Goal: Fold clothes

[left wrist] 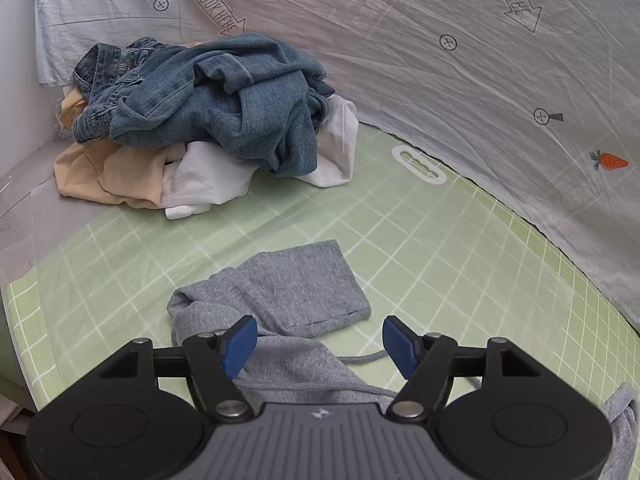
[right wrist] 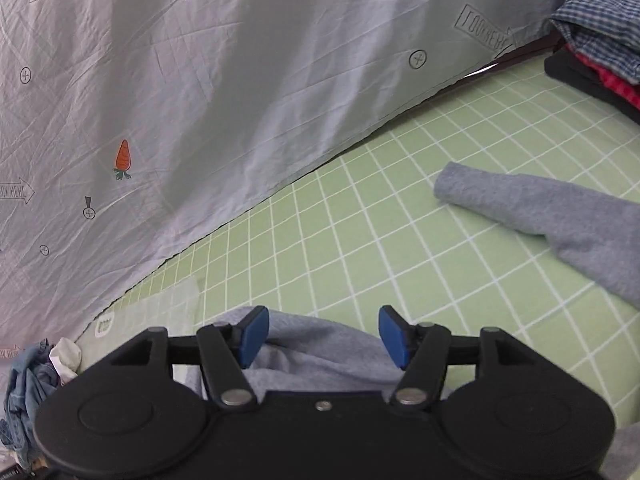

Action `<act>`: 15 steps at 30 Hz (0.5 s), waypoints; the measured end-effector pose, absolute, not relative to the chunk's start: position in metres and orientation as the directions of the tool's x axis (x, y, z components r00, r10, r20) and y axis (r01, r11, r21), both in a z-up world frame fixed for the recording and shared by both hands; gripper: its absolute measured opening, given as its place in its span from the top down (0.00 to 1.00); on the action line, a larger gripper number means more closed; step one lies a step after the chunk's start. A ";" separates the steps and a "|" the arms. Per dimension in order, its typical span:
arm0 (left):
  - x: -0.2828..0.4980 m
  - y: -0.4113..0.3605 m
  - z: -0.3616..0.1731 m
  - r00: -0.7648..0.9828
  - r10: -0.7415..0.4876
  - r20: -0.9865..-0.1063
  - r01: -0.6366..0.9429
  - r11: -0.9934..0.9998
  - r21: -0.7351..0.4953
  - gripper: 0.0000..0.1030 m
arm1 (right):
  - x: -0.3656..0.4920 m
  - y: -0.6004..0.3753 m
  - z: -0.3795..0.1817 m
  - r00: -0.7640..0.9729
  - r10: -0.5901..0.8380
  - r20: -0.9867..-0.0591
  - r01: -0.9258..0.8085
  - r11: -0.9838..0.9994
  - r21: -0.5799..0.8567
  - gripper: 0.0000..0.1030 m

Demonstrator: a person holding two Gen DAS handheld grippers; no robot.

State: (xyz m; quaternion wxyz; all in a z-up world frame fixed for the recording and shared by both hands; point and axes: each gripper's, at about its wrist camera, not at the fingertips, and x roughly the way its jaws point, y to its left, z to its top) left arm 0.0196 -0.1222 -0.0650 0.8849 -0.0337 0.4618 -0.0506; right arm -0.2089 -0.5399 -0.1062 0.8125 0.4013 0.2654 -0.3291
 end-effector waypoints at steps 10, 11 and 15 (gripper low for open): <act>0.015 -0.171 -0.110 0.440 -0.148 -0.886 0.222 0.974 -0.052 0.31 | -0.149 -0.546 -0.157 0.578 -0.126 -0.806 0.810 0.212 0.547 0.28; 0.015 -0.175 -0.112 0.435 -0.147 -0.888 0.239 0.970 -0.043 0.31 | -0.153 -0.544 -0.160 0.598 -0.125 -0.791 0.795 0.212 0.568 0.35; 0.013 -0.189 -0.124 0.403 -0.141 -0.904 0.302 0.953 -0.014 0.31 | -0.179 -0.535 -0.157 0.685 -0.156 -0.712 0.725 0.245 0.644 0.87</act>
